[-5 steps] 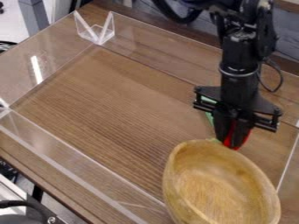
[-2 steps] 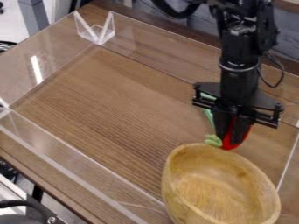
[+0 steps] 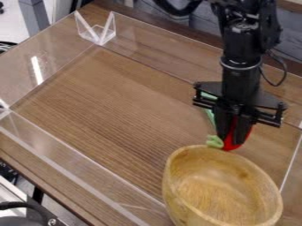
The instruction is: Move the red fruit to the right
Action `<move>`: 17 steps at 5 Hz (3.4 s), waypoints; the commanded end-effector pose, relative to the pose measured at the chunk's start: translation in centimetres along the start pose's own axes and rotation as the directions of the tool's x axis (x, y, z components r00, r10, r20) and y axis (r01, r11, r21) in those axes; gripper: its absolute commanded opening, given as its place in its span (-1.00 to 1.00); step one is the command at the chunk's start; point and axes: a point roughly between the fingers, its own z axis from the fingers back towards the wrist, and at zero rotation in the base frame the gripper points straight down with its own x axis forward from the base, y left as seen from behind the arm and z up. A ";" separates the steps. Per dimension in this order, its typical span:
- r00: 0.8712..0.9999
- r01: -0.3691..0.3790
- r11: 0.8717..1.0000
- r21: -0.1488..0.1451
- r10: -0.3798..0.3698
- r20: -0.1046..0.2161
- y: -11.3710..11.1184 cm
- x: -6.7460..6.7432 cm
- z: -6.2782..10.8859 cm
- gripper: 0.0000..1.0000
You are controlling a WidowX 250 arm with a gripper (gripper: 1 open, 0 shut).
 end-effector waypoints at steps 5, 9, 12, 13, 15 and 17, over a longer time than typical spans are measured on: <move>0.997 0.028 0.999 -0.016 -0.026 0.075 -2.1 -0.9 1.9 -1.00; 0.997 0.051 0.999 -0.004 -0.051 0.063 -2.5 -1.0 0.9 -1.00; 0.997 0.050 0.999 0.005 -0.050 0.055 -2.2 -0.7 0.2 -1.00; 0.997 0.050 0.999 0.007 -0.050 0.051 -2.2 -0.7 0.0 -1.00; 0.998 0.051 0.999 0.010 -0.051 0.044 -2.3 -0.8 -0.5 -1.00; 0.998 0.054 0.998 0.010 -0.054 0.039 -2.6 -1.2 -1.0 -1.00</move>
